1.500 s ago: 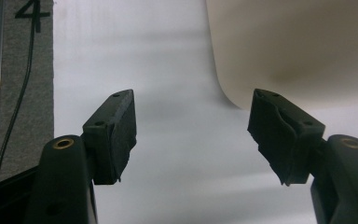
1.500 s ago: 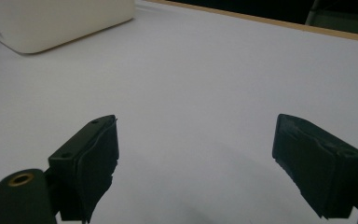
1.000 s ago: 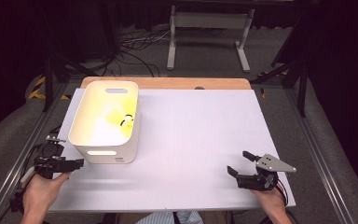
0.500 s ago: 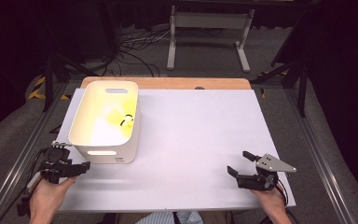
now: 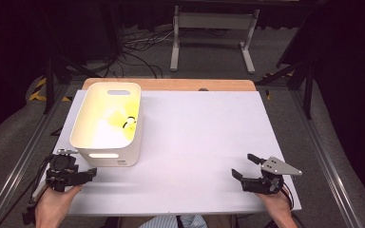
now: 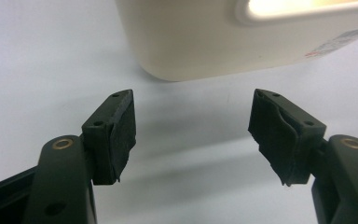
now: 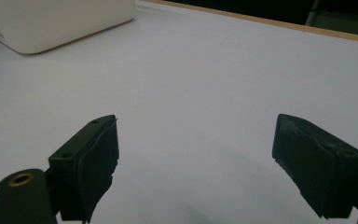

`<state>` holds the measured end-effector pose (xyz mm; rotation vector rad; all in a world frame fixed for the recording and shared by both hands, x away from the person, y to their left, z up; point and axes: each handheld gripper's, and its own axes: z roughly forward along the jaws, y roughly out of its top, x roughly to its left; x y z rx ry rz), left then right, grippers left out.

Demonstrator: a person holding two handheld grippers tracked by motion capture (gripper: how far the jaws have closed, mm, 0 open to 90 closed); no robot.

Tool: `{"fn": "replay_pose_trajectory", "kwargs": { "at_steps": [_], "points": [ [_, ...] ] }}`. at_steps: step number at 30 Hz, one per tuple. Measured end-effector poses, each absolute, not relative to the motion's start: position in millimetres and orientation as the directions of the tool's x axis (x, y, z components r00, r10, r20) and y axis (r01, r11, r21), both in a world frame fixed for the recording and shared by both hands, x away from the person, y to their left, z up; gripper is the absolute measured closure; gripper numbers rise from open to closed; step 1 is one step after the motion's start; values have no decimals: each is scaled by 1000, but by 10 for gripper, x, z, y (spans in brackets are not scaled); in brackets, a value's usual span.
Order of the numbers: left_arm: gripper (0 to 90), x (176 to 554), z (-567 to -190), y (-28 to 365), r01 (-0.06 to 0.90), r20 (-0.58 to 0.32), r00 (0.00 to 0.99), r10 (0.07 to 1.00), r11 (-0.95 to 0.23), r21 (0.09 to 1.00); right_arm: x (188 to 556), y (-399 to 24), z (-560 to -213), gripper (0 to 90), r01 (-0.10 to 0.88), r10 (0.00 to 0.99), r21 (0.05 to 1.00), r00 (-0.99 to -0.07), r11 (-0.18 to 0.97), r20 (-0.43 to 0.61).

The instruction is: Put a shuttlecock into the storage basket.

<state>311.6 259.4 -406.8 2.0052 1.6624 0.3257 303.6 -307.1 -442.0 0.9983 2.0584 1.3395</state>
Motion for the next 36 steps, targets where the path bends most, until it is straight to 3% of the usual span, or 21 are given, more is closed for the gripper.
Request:
{"fn": "replay_pose_trajectory", "kwargs": {
  "at_steps": [36],
  "points": [
    [302,3009,-4198,2373,774,-173,313,934,-146,616,3025,-3070,-4416,151,309,786,918,-618,250,-7]
  ]
}}
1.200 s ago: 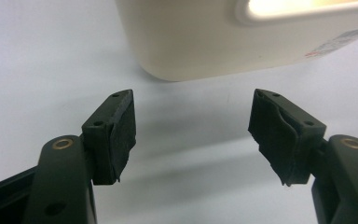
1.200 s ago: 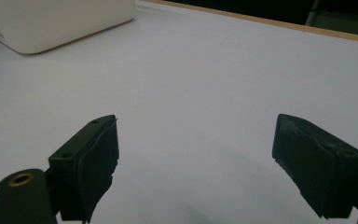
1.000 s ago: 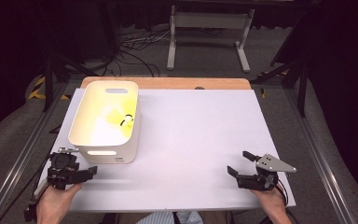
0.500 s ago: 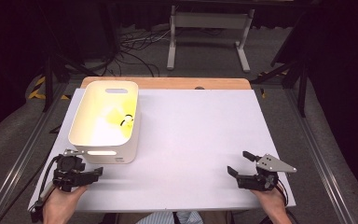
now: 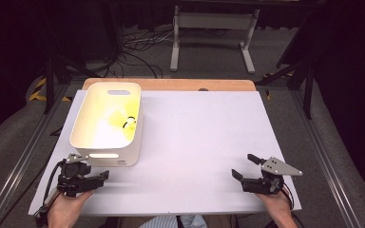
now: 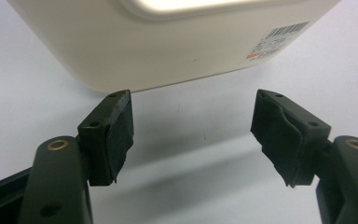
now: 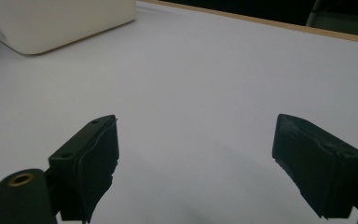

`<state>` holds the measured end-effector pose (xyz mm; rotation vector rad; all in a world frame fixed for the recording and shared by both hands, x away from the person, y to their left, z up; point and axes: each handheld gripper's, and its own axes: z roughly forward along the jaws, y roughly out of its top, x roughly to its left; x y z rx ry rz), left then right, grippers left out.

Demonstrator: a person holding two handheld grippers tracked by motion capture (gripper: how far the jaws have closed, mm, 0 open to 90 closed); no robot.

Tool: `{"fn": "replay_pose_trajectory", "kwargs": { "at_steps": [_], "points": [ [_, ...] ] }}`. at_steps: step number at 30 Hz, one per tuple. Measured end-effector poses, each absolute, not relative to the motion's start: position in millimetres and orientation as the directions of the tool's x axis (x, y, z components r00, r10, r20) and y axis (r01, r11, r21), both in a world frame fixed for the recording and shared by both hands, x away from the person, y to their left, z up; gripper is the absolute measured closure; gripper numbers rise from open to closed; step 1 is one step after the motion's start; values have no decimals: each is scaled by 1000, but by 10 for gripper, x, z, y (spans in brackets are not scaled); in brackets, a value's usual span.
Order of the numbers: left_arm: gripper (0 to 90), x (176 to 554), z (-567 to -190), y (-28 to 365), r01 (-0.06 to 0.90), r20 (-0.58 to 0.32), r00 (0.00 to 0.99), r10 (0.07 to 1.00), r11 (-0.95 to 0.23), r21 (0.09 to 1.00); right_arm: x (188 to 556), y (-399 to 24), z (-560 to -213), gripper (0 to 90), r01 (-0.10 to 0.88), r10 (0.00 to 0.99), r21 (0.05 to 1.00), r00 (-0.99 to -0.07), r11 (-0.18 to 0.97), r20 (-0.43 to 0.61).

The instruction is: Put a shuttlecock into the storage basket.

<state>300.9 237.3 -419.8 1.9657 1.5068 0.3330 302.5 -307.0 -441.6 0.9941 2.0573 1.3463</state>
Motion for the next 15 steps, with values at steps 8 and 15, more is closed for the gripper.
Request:
{"fn": "replay_pose_trajectory", "kwargs": {
  "at_steps": [8,15],
  "points": [
    [298,2979,-4239,2346,748,-180,337,924,-146,648,3022,-3068,-4416,151,309,786,917,-618,251,-6],
    [290,2946,-4285,2334,720,-178,358,917,-149,678,3014,-3064,-4414,151,308,784,917,-621,252,-7]
  ]
}}
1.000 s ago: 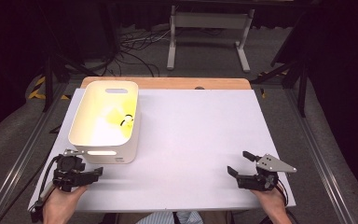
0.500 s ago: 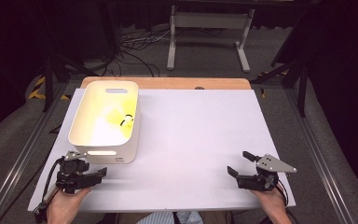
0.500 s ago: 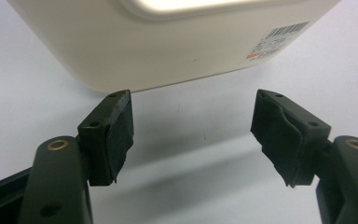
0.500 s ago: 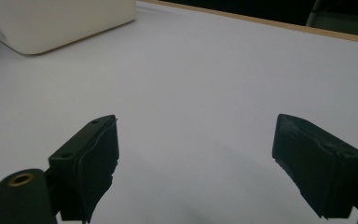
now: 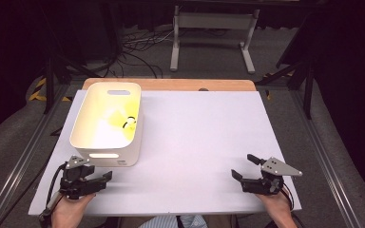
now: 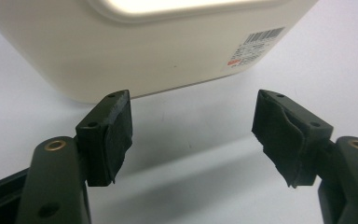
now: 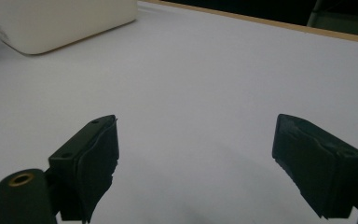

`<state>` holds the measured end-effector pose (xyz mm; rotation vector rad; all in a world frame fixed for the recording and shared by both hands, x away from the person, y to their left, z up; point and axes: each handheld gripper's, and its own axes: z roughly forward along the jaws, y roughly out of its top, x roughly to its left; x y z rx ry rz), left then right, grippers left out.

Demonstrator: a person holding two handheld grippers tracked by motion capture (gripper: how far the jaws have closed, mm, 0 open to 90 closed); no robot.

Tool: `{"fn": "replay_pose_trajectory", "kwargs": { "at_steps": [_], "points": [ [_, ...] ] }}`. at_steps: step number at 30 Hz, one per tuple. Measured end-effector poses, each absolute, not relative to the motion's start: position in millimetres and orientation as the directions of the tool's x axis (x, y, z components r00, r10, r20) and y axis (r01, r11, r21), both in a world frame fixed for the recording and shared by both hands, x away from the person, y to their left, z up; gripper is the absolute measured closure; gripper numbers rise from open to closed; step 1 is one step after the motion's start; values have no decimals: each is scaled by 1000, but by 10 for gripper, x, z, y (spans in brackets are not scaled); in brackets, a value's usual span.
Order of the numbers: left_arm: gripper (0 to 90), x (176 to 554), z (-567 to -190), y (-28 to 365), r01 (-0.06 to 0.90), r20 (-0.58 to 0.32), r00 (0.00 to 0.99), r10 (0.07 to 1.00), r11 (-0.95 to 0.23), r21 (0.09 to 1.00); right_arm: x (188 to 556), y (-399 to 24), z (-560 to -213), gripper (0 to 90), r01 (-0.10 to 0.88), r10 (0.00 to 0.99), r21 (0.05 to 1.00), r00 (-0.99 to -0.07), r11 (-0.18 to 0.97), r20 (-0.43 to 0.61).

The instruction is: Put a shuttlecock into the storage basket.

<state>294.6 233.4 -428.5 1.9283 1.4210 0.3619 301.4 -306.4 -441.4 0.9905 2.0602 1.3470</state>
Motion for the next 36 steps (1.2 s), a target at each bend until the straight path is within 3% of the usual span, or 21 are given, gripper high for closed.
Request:
{"fn": "replay_pose_trajectory", "kwargs": {
  "at_steps": [20,36],
  "points": [
    [283,2854,-4382,2410,611,-229,392,891,-66,789,2954,-3082,-4389,151,305,790,922,-613,240,-3],
    [279,2854,-4459,2392,567,-200,405,892,-73,821,2893,-3101,-4377,151,304,785,927,-620,221,16]
  ]
}}
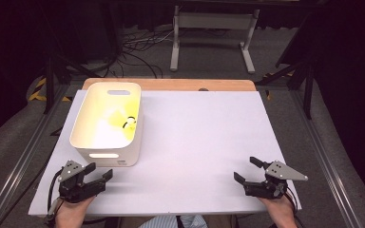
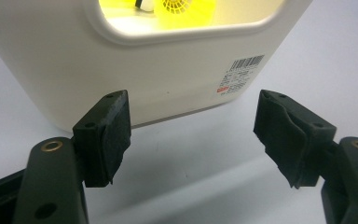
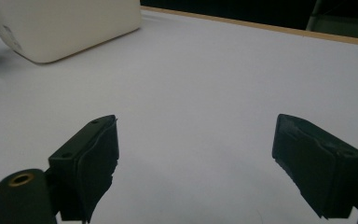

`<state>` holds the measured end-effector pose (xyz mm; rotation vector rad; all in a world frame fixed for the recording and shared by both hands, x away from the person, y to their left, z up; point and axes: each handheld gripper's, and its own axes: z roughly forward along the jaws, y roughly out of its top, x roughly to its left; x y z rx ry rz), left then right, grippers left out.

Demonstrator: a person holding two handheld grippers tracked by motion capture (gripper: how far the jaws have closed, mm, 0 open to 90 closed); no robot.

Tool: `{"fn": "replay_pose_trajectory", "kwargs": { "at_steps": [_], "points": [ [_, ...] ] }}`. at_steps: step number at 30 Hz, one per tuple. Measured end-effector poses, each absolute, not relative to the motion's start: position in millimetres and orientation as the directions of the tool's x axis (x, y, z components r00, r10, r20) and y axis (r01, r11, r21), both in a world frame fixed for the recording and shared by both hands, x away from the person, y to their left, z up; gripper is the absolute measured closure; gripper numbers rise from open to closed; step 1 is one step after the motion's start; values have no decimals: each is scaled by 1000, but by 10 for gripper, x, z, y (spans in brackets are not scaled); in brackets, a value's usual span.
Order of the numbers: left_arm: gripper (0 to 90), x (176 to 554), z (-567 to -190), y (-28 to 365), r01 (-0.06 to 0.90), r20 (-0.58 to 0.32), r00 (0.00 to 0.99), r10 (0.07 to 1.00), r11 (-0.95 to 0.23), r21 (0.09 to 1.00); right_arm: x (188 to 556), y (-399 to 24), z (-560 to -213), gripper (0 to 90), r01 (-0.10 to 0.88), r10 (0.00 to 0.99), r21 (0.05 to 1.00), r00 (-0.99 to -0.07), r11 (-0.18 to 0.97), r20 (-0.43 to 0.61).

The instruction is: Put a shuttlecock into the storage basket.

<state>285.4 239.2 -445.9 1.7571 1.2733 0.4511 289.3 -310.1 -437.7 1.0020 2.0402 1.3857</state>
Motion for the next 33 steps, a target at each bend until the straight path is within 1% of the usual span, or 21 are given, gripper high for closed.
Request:
{"fn": "replay_pose_trajectory", "kwargs": {
  "at_steps": [13,33],
  "points": [
    [272,2846,-4456,2379,550,-186,427,885,-90,831,2906,-3095,-4388,151,313,782,923,-622,223,22],
    [270,2831,-4446,2371,544,-191,430,882,-84,835,2921,-3090,-4393,151,318,779,920,-626,228,23]
  ]
}}
